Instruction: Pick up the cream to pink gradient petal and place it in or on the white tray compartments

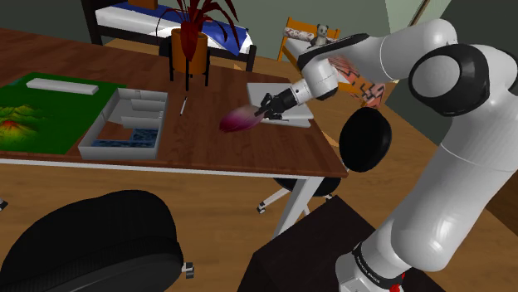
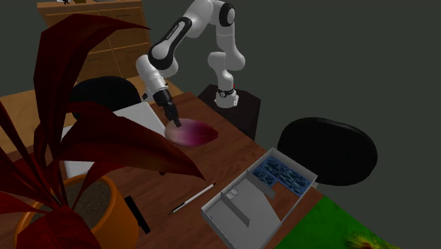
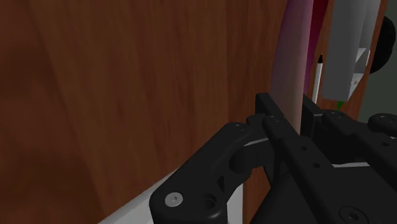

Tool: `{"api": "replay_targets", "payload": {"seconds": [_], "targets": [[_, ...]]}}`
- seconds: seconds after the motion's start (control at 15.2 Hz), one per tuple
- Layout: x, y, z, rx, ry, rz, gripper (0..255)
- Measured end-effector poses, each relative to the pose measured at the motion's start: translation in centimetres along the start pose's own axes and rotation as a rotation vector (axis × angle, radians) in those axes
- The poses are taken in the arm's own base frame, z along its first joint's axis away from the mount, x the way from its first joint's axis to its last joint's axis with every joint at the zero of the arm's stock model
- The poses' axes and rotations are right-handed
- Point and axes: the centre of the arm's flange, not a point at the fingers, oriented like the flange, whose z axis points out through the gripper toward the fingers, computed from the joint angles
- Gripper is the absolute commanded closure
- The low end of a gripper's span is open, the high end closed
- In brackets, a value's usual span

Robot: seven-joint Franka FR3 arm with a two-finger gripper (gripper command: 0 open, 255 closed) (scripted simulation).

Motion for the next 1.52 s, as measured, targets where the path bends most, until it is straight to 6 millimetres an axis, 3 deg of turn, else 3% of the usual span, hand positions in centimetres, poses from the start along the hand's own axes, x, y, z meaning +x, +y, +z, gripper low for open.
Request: {"api": "replay_targets", "payload": {"seconds": [1.19, 1.52], "targets": [[-0.2, -7.1, -6.0, 0.0, 0.0, 0.0, 255], [-0.6, -11.2, -2.4, 0.0, -0.001, -0.001, 255]]}}
